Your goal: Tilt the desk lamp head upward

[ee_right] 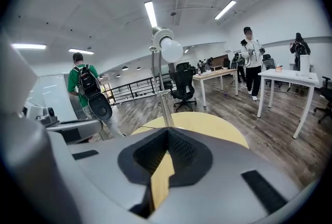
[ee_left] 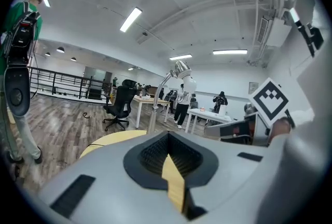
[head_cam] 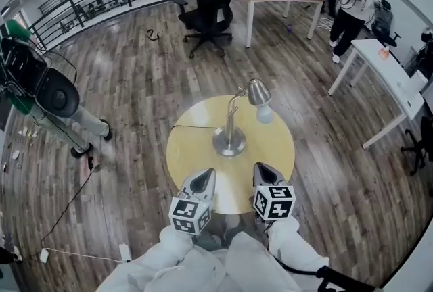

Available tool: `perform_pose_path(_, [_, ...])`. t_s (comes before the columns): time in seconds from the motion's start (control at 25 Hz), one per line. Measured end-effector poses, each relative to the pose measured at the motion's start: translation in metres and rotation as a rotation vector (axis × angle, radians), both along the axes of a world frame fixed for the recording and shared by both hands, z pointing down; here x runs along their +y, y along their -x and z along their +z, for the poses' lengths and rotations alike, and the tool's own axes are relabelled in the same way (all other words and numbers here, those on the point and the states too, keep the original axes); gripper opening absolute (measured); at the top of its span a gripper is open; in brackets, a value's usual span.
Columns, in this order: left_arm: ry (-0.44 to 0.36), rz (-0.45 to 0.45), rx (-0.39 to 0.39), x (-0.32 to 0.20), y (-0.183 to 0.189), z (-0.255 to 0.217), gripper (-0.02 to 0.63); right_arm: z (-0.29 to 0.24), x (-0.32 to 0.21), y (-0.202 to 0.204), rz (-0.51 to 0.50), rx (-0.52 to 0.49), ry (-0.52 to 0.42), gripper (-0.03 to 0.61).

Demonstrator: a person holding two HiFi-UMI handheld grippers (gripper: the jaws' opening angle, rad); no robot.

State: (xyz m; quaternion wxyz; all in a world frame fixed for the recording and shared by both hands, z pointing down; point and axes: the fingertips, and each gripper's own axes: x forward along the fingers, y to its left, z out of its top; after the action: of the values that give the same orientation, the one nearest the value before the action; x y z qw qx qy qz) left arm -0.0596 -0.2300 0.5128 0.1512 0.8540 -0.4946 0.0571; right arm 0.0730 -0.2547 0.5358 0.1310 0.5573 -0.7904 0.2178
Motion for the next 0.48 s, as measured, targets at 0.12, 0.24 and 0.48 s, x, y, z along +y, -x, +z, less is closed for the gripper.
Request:
perform_pose_path(0.12, [0.01, 0.029, 0.007, 0.034, 0.007, 0.002, 0.0, 0.002, 0.033, 0.012, 0.024, -0.001, 0.002, 0.012])
perform_pose_path(0.24, [0.032, 0.038, 0.025, 0.066, 0.015, 0.006, 0.0, 0.003, 0.069, 0.022, 0.032, 0.017, 0.008, 0.012])
perform_pose_path(0.48, [0.019, 0.041, 0.015, 0.105, 0.025, -0.004, 0.0, -0.006, 0.113, 0.029, 0.052, 0.041, 0.001, 0.012])
